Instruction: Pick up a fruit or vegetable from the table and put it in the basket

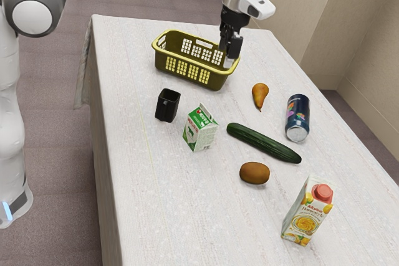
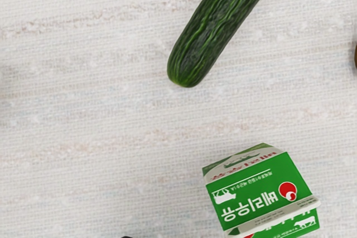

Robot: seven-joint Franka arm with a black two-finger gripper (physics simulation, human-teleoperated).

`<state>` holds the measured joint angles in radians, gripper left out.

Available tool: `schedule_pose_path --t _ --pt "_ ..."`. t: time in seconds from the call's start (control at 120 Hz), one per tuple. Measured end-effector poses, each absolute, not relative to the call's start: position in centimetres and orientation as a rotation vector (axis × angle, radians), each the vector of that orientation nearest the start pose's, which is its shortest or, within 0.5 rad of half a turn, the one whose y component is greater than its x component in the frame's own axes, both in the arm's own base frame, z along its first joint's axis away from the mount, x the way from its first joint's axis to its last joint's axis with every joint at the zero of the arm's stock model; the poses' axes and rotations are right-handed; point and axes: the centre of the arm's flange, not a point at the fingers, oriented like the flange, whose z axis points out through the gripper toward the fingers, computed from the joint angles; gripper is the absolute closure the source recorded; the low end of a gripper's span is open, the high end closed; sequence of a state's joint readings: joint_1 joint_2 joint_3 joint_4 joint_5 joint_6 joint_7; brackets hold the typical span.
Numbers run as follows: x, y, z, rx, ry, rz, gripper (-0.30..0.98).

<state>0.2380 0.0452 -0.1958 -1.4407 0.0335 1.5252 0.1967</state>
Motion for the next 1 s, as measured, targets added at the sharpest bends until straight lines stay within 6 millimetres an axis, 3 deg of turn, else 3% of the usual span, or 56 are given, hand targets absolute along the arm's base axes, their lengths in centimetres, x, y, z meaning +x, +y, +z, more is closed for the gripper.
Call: schedule_pose_path --t 0.192,0.483,0.575,0.633,0.792,0.9,1.0 --pt "56.6 3.0 65.5 -3.1 0.289 -0.057 0.0" --pt "58.0 3.1 64.9 -3.055 0.585 -0.092 0.0" --pt "58.3 2.9 65.7 -3.037 0.659 -0.124 0.0" --pt "58.4 1.6 66.4 -3.009 0.732 -0.148 0.0" --pt "63.0 -6.6 61.0 -2.949 1.089 -0.066 0.0" --pt "66.3 -9.0 58.0 -2.913 1.219 -0.05 0.0" --pt "68.1 -8.9 56.2 -2.888 1.264 -0.025 0.0"
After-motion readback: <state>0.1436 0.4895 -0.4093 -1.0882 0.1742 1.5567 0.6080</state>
